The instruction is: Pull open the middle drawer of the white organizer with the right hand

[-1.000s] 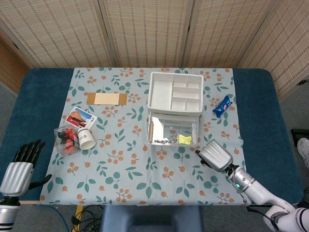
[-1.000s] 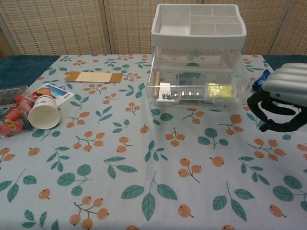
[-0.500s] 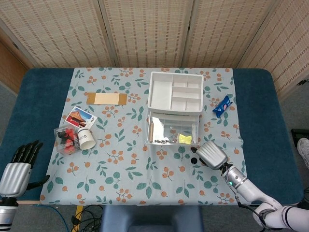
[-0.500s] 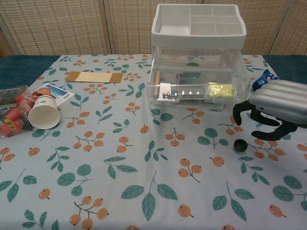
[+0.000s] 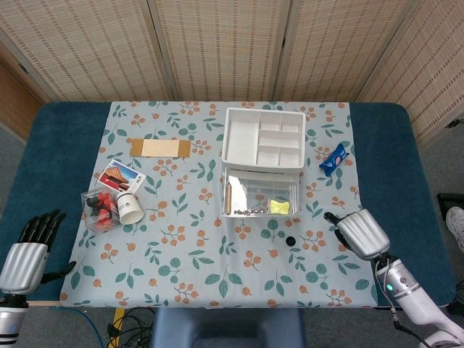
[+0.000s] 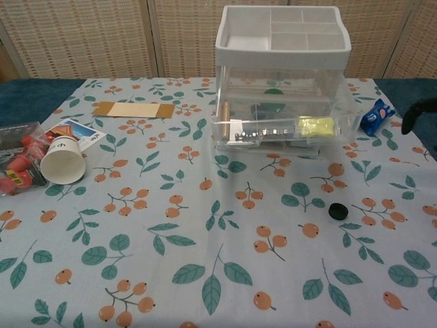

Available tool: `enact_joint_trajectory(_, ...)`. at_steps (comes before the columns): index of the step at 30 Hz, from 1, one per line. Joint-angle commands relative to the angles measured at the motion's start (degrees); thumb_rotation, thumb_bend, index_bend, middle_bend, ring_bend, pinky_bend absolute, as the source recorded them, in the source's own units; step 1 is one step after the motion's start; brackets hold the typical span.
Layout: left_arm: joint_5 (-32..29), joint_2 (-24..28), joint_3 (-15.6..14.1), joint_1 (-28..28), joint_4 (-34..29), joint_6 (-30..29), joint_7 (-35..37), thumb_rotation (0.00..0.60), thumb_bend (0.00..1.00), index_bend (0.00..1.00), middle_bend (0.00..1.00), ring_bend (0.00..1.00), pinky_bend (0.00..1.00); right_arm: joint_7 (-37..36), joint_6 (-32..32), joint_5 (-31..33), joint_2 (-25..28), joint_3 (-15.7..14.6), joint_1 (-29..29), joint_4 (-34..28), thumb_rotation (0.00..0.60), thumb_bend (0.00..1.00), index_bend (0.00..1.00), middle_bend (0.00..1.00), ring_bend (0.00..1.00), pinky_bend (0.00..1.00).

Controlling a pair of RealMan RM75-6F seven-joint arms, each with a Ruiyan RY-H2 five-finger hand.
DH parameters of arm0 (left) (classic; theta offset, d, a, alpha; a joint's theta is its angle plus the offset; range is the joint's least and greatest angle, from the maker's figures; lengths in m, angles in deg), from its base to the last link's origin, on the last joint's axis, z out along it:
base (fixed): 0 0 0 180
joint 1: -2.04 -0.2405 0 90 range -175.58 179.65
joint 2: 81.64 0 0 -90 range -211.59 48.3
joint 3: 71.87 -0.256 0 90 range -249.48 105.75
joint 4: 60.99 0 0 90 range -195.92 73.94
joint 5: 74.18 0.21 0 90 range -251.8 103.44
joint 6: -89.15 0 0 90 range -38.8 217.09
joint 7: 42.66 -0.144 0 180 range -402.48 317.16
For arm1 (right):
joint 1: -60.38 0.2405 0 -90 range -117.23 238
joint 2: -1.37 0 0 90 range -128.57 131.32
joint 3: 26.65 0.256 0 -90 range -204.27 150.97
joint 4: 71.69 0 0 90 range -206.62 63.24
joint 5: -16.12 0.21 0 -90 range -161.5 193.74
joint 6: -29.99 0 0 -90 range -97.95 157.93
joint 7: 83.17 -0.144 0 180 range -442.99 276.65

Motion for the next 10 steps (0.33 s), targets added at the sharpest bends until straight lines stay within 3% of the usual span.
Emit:
enact_joint_trajectory(1,0.15,-0.17,0.06,0.19,0.05,0.12,-0.06,0.6,0.17,0.05,0.06,0.06,0.07,-2.71,5.75,0.06,3.45,-0.36,-4.65,-3.17,0.6,0.48,0.32,0.68,0.69,0.9)
enact_joint_trajectory(6,0.34,-0.29,0.08,0.41,-0.12,0.21,-0.31,0.6,0.17,0.05,0.06,0.06,0.07,-4.33,10.08,0.05,6.79,-1.21,-9.07,-5.94,0.6,0.48,0.22,0.37,0.34,0.45)
enact_joint_trajectory(10,0.6,-0.32,0.0,0.49,-0.43,0.16,-0.61,0.6,0.17,0.05,0.06,0.06,0.07,-5.8,14.54,-0.16,7.94,-1.08,-12.78,-7.17,0.6,0.48,0.17,0.27,0.21,0.31)
